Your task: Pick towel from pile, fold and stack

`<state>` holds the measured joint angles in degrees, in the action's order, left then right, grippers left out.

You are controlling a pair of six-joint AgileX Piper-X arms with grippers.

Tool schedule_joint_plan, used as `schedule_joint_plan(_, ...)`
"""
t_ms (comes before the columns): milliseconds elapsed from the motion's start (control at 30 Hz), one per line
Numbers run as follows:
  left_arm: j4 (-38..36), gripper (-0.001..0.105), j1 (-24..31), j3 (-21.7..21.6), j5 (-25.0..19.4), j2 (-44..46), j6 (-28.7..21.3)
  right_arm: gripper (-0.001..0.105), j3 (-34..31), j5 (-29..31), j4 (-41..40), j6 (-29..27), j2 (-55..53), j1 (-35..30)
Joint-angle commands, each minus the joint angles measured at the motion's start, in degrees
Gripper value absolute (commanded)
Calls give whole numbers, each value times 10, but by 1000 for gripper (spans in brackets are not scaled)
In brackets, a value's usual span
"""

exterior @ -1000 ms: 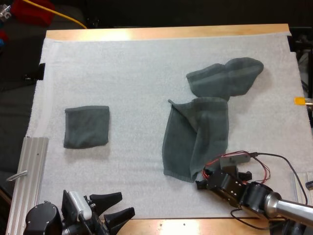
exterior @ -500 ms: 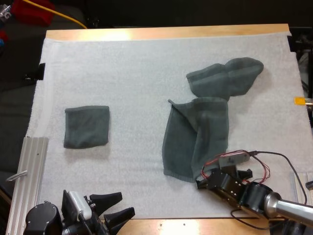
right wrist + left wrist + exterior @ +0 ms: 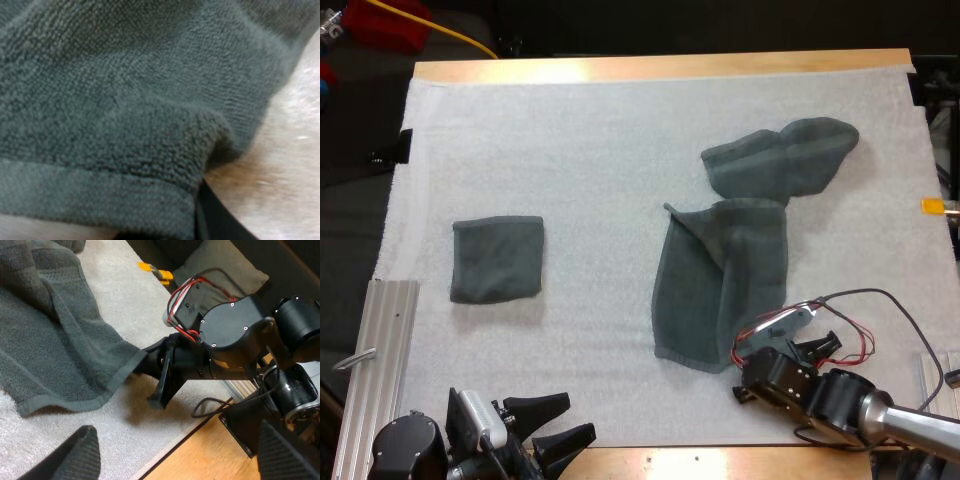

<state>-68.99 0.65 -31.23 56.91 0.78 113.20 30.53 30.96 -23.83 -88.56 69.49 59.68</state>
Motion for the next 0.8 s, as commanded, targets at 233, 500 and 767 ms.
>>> schedule_joint_plan(233,-3,64,-3,0,3,77,1,1,8,51,-89,-133,3,-2)
schedule_joint_plan(500,-28,64,-3,0,-5,46,-45,1,8,68,-170,-154,3,-2)
schedule_joint_plan(767,-32,64,-3,0,-51,-18,-119,1,8,66,-204,-154,3,-2)
